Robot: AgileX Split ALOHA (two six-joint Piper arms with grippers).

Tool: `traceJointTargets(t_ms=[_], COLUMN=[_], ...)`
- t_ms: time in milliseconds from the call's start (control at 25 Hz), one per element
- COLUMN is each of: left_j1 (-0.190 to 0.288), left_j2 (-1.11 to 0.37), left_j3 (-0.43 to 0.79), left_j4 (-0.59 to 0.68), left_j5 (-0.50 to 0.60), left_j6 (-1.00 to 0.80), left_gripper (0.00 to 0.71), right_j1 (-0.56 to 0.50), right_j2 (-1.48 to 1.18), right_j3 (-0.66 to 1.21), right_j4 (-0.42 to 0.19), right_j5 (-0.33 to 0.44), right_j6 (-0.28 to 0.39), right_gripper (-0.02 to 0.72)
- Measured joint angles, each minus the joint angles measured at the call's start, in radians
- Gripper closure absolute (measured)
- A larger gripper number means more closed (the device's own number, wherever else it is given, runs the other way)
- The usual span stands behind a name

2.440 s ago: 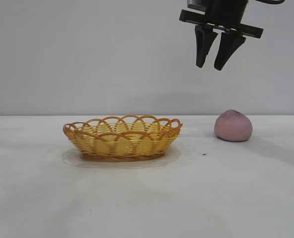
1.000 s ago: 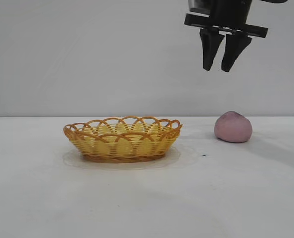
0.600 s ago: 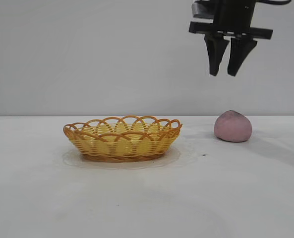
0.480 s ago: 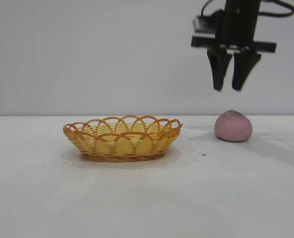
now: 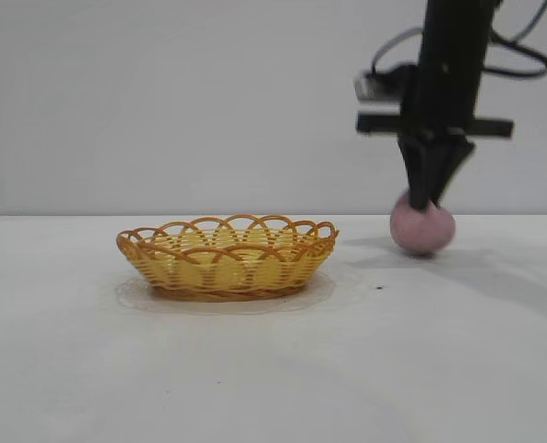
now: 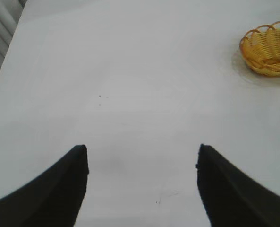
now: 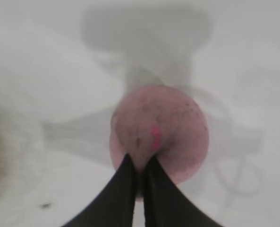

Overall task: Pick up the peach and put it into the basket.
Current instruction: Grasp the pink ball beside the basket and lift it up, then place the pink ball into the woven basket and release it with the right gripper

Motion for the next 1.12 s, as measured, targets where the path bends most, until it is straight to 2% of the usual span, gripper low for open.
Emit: traceJointTargets(t_ms=[200, 400, 440, 480, 680, 760, 840, 920, 960, 1120], left_j1=[0.0, 0.0, 0.0, 0.0, 0.0, 0.0, 0.0, 0.0, 0.0, 0.0], left_j2=[0.0, 0.0, 0.0, 0.0, 0.0, 0.0, 0.0, 0.0, 0.0, 0.0], left_j3=[0.0, 0.0, 0.0, 0.0, 0.0, 0.0, 0.0, 0.0, 0.0, 0.0], left_j4=[0.0, -0.001, -0.001, -0.001, -0.002, -0.002, -0.002, -0.003, -0.003, -0.003], left_j5=[0.0, 0.0, 0.0, 0.0, 0.0, 0.0, 0.0, 0.0, 0.0, 0.0], left_j6=[0.0, 0.0, 0.0, 0.0, 0.0, 0.0, 0.0, 0.0, 0.0, 0.0], left_gripper=[0.23, 0.23, 0.23, 0.23, 0.23, 0.23, 0.23, 0.23, 0.23, 0.23], right_j1=[0.102, 0.116, 0.116, 0.116, 0.116, 0.114, 0.097, 0.062, 0.031, -0.137], right_j2=[0.067, 0.181, 0.195, 0.208, 0.214, 0.199, 0.163, 0.119, 0.098, 0.071], right_j3=[0.0, 0.0, 0.0, 0.0, 0.0, 0.0, 0.0, 0.0, 0.0, 0.005], right_j4=[0.026, 0.033, 0.03, 0.028, 0.023, 0.002, -0.038, -0.082, -0.099, -0.125], right_j5=[0.011, 0.011, 0.009, 0.002, -0.019, -0.01, -0.006, -0.006, -0.006, 0.016], right_j6=[0.011, 0.025, 0.025, 0.025, 0.025, 0.025, 0.038, 0.079, 0.091, 0.123], right_gripper=[0.703, 0.703, 0.648, 0.648, 0.409, 0.351, 0.367, 0.367, 0.326, 0.342])
